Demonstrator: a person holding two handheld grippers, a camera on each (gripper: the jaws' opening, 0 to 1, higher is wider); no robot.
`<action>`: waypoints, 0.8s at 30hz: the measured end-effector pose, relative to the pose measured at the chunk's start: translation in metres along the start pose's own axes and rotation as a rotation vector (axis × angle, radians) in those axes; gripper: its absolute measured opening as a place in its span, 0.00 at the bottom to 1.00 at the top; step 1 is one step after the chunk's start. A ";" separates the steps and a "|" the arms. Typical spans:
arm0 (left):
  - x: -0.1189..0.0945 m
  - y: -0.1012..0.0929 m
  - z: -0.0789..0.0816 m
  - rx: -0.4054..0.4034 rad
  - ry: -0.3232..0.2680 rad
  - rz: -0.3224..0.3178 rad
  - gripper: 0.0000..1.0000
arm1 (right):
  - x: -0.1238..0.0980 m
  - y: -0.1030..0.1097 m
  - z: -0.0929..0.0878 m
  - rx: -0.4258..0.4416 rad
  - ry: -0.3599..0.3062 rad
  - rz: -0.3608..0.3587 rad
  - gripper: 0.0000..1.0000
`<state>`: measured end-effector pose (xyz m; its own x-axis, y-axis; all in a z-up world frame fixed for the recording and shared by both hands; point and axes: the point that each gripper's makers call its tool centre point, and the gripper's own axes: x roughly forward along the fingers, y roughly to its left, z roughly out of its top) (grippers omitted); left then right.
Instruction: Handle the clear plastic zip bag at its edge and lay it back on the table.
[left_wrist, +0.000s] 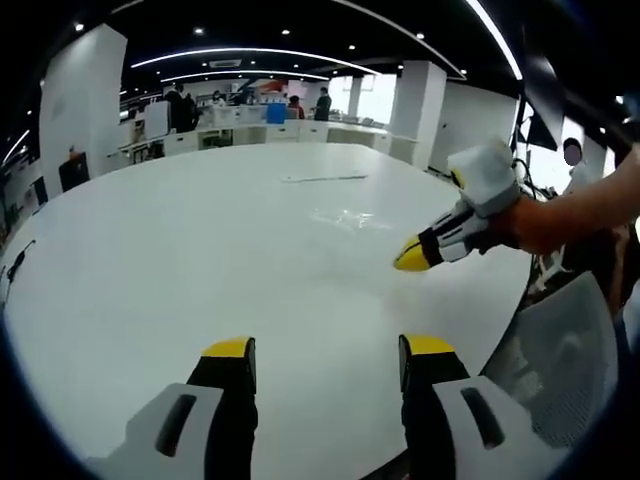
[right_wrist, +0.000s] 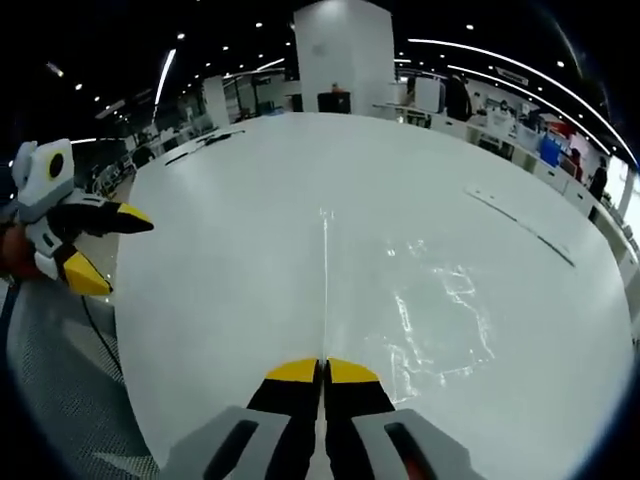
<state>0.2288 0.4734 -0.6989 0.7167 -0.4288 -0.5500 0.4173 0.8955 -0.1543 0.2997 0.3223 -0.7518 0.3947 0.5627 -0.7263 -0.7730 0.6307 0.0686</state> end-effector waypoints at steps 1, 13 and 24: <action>0.000 0.000 0.000 -0.003 -0.001 0.000 0.57 | -0.003 0.003 0.001 -0.012 0.004 0.004 0.00; 0.007 -0.004 0.014 -0.052 -0.031 -0.004 0.56 | -0.014 0.027 0.002 -0.114 0.009 0.039 0.00; 0.030 0.002 0.028 -0.113 -0.051 -0.043 0.55 | -0.021 0.048 0.005 -0.192 0.005 0.079 0.00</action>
<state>0.2667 0.4588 -0.6925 0.7277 -0.4703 -0.4992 0.3848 0.8825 -0.2705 0.2565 0.3436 -0.7300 0.3269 0.6034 -0.7273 -0.8822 0.4708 -0.0058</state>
